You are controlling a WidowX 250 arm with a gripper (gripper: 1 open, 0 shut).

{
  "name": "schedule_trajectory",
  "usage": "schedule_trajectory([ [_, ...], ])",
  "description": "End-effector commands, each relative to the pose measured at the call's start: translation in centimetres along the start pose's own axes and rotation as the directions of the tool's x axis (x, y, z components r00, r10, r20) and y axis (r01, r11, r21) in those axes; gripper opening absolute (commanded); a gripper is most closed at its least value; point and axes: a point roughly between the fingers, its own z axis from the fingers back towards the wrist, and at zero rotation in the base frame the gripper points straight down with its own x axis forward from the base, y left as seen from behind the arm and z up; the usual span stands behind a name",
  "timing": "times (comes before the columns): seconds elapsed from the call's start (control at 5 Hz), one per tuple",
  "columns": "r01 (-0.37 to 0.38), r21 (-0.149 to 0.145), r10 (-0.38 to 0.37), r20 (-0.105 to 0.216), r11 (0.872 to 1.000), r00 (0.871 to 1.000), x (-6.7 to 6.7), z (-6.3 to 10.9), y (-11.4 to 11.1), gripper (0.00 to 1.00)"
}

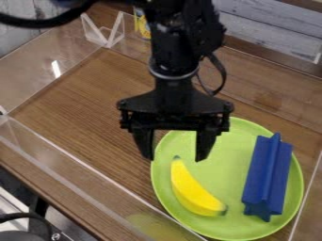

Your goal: Remove the banana from inside the green plate and put it on the table

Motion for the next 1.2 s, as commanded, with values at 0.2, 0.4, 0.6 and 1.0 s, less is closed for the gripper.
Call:
schedule_trajectory([
  [0.2,-0.070,-0.053,0.071,0.017,0.996,0.997,-0.5,-1.2,-0.2,1.00],
  [0.4,-0.104,-0.059,0.105,0.010,0.993,0.994,-0.7,-2.0,-0.2,1.00],
  [0.6,-0.139,-0.067,0.139,0.002,0.988,0.990,-0.9,-2.8,-0.2,1.00],
  [1.0,-0.196,-0.080,0.195,-0.015,0.977,0.981,-0.9,-4.2,-0.2,1.00],
])
